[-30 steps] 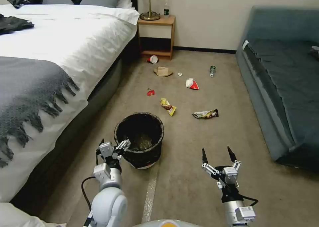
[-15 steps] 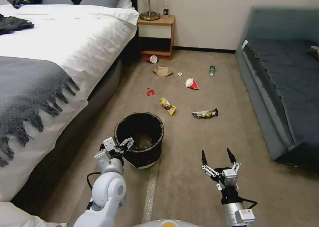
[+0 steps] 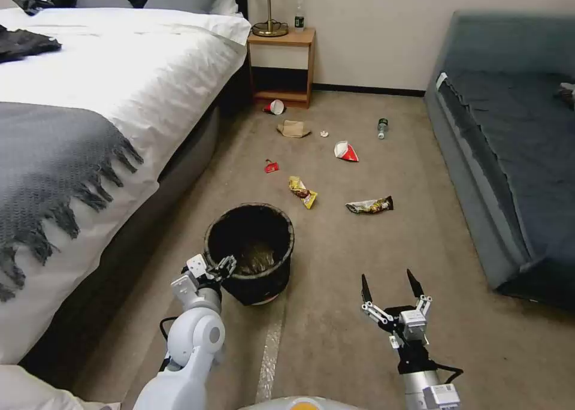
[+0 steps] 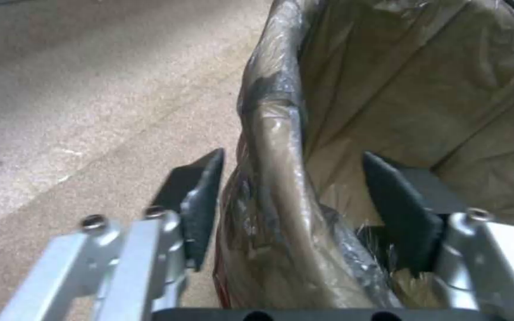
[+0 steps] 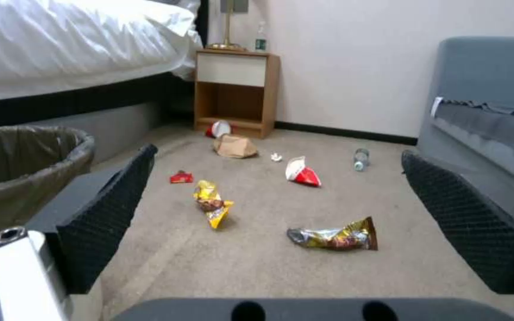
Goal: Pick up the trash can from the floor.
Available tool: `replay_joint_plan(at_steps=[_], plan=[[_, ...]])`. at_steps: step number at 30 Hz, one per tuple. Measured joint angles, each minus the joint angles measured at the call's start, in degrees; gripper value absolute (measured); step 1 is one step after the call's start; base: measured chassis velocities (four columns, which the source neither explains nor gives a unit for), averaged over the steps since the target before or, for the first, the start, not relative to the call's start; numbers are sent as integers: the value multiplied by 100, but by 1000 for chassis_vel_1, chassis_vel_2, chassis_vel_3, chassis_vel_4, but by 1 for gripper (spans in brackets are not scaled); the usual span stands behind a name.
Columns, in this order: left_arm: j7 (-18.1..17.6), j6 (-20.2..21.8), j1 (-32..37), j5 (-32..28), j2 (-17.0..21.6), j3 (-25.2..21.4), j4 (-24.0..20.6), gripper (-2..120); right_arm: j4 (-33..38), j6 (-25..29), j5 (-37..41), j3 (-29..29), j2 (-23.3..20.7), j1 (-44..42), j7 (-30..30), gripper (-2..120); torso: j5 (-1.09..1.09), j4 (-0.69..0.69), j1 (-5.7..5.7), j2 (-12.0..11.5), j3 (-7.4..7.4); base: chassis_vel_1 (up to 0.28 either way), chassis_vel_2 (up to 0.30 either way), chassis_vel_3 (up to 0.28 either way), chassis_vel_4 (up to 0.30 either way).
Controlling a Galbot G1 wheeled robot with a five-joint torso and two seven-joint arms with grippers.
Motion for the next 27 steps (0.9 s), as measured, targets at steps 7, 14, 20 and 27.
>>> replay_joint_plan(at_steps=[7, 14, 20, 27], plan=[[98, -81, 14, 117, 13, -16, 45, 32, 13, 1, -4, -2, 5, 8, 1, 100, -1, 0, 0, 0, 0, 0, 0, 0, 0], [104, -200, 10, 207, 7, -43, 132, 7, 12, -6, 114, 30, -15, 40, 1, 100, -1, 1, 0, 0, 0, 0, 0, 0, 0], [117, -327, 14, 297, -7, -34, 164, 5, -26, -10, 117, 38, -19, 55, 1, 100, -3, -1, 0, 0, 0, 0, 0, 0, 0], [370, -684, 167, 795, 16, -18, -13, 5, -75, -10, 101, 43, -17, 79, 4, 100, -10, -3, 1, -1, 2, 0, 0, 0, 0]])
